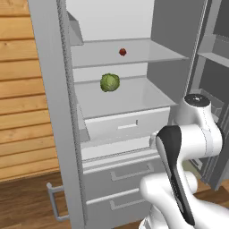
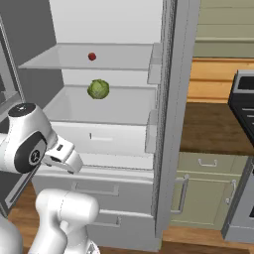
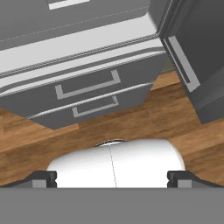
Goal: Take the strawberry from the fridge and place it on top of the pancake, located on the dining counter.
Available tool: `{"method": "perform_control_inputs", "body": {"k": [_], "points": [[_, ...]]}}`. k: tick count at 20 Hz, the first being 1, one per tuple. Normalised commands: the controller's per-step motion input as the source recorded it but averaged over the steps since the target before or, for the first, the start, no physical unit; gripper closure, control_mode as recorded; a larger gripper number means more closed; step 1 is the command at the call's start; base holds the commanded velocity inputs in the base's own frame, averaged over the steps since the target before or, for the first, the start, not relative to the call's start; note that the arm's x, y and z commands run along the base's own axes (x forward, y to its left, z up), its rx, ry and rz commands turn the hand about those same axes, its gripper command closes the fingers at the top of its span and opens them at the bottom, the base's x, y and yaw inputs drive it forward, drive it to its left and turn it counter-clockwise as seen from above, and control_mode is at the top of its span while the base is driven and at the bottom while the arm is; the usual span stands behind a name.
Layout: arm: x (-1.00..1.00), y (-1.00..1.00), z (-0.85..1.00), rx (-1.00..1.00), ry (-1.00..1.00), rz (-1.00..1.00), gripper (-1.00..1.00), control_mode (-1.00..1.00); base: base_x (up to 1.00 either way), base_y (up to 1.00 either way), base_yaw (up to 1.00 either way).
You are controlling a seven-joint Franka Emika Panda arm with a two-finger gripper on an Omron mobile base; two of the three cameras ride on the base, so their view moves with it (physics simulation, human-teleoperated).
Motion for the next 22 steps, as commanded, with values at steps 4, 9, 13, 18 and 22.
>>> {"method": "perform_control_inputs", "body": {"k": [4, 9, 13, 18, 22], "points": [[0.0, 0.0, 0.0, 0.0, 0.0, 0.0, -1.0, 1.0, 0.74, -0.07, 0.22], [0.0, 0.0, 0.0, 0.0, 0.0, 0.0, -1.0, 1.0, 0.58, -0.17, 0.22], [0.0, 0.0, 0.0, 0.0, 0.0, 0.0, -1.0, 1.0, 0.19, 0.0, 0.03], [0.0, 0.0, 0.0, 0.0, 0.0, 0.0, -1.0, 1.0, 0.3, 0.0, 0.05], [0.0, 0.0, 0.0, 0.0, 0.0, 0.0, -1.0, 1.0, 0.27, 0.0, 0.01]]}}
